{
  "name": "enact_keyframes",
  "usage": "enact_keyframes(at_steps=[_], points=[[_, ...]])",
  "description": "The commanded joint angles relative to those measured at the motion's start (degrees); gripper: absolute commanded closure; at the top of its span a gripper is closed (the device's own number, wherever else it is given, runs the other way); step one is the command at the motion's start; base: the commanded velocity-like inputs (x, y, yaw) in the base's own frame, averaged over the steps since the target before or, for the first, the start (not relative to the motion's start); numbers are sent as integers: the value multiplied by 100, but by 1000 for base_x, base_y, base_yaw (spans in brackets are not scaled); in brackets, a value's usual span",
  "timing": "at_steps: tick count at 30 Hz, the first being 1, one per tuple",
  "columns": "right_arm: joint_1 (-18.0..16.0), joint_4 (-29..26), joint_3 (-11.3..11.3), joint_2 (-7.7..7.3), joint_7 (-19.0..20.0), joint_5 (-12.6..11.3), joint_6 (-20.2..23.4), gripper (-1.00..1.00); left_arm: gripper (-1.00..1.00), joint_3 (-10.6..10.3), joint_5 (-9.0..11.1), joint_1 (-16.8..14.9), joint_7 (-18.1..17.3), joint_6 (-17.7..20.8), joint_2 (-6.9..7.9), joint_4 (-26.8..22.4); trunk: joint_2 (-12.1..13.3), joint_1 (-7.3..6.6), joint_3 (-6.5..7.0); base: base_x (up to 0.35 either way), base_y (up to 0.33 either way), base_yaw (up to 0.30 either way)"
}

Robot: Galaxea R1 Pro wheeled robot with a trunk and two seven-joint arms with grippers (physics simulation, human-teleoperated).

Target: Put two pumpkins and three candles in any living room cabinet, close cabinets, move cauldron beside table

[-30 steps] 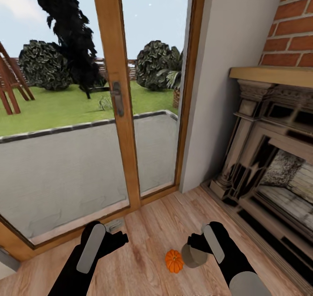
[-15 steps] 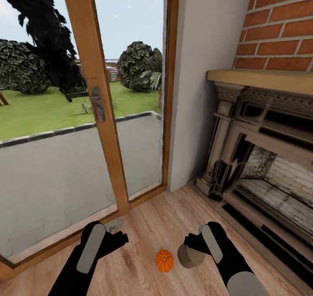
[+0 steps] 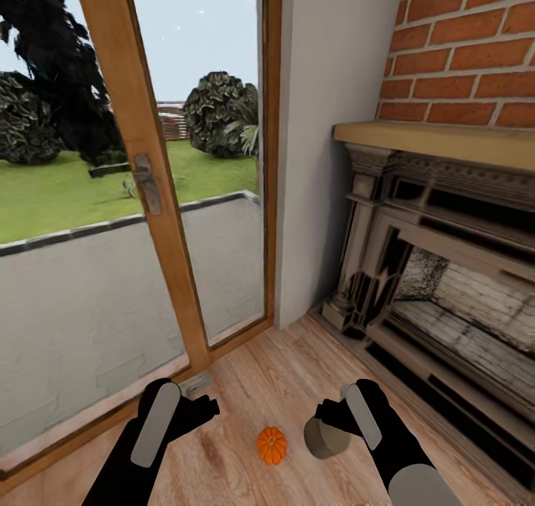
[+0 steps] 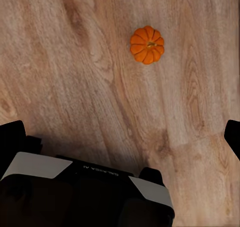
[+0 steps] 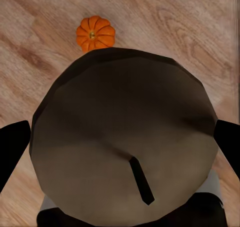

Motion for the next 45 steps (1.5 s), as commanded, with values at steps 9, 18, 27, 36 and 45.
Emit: enact_keyframes(at_steps=[9,18,27,36,45], points=[[-4,1,-13,11,-53,-62,14,100,-100,3,59,-3,60,11,-2,-8,357,-198,155,0,0,-275],[-4,4,-4,12,-53,-61,9,100,-100,3,59,-6,60,11,-3,-8,718,-395,293,0,0,-261],[-4,13,-4,12,-44,-67,9,100,-100,3,59,-4,53,11,-3,-8,1079,-593,412,0,0,-248],[-4,13,-12,8,-44,-71,9,100,-100,3,59,-3,53,11,-3,-8,1440,-791,538,0,0,-250],[-4,20,-13,4,-35,-71,2,100,-100,3,59,-4,60,11,-3,-7,1801,-988,672,0,0,-259]])
